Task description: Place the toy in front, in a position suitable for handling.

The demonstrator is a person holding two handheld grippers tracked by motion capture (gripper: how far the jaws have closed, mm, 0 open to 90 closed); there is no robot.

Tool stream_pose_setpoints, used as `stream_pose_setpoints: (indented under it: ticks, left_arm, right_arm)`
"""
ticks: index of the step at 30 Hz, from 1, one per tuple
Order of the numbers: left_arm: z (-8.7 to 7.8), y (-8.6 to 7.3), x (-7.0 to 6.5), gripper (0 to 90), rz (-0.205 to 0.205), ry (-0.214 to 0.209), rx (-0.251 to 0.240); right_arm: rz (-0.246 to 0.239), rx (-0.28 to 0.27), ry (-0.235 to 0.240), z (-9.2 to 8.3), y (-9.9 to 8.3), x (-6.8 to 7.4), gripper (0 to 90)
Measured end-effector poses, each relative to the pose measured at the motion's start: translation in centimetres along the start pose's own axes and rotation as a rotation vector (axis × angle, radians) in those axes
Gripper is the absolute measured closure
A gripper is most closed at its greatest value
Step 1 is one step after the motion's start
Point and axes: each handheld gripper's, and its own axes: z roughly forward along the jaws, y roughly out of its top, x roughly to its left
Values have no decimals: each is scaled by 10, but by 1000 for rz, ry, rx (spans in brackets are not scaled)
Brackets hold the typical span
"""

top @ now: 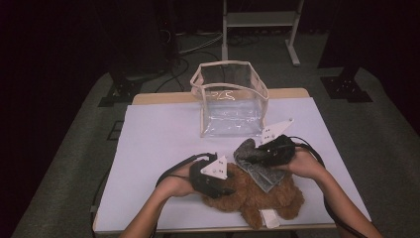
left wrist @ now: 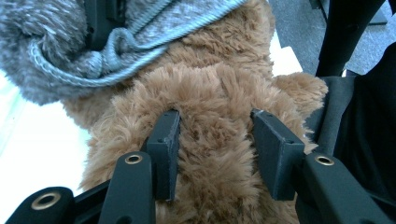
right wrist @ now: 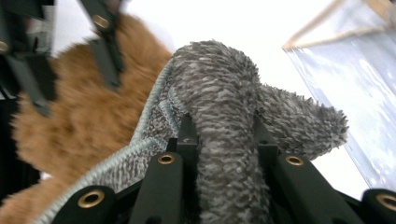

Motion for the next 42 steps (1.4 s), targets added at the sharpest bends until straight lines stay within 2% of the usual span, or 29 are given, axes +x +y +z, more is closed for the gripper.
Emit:
stream_pose_setpoints:
  ticks: [3, 5, 7, 9, 11, 15, 17, 19, 22, 26, 29, 33, 36, 42]
  left_arm:
    - [0, 0, 0, 536, 6, -3, -1]
    - [1, 1, 1, 535, 5, -2, 2]
    - [0, 1, 1, 535, 2, -1, 3]
    - [-1, 0, 1, 534, -1, 1, 3]
    - [-2, 0, 2, 533, -4, 11, 6]
    - [-1, -1, 3, 531, -8, 8, -3]
    - [-1, 0, 3, 530, -7, 5, 1]
    - [-1, 0, 4, 530, -8, 6, 4]
    - [-1, 0, 4, 529, -12, 9, 3]
    - [-4, -1, 5, 518, -13, 21, 3]
    - [-7, -3, 5, 507, -29, 34, -3]
    - [-10, -7, 5, 494, -47, 39, -18]
    - [-10, -6, 6, 485, -49, 40, -16]
    - [-15, -11, 8, 462, -74, 41, -36]
  right_arm:
    - [9, -21, 14, -4, -2, 2, 715]
    - [-9, -48, 46, -6, 1, 9, 715]
    - [-35, -47, 64, -5, 5, 17, 714]
    - [-54, -24, 54, -4, 7, 21, 714]
    - [-45, -12, 43, -7, 3, 20, 714]
    - [19, -7, 22, -20, -14, 13, 713]
    - [26, -14, 25, -23, -17, 13, 713]
    - [7, -20, 28, -22, -14, 15, 713]
    - [-17, -40, 55, -16, -4, 22, 712]
    - [-45, -14, 48, -15, -2, 29, 710]
    - [-16, -13, 31, -26, -12, 27, 711]
    - [22, -45, 13, -42, -27, 28, 710]
    - [8, -60, 2, -45, -27, 33, 710]
    - [-68, -61, 22, -32, -13, 51, 708]
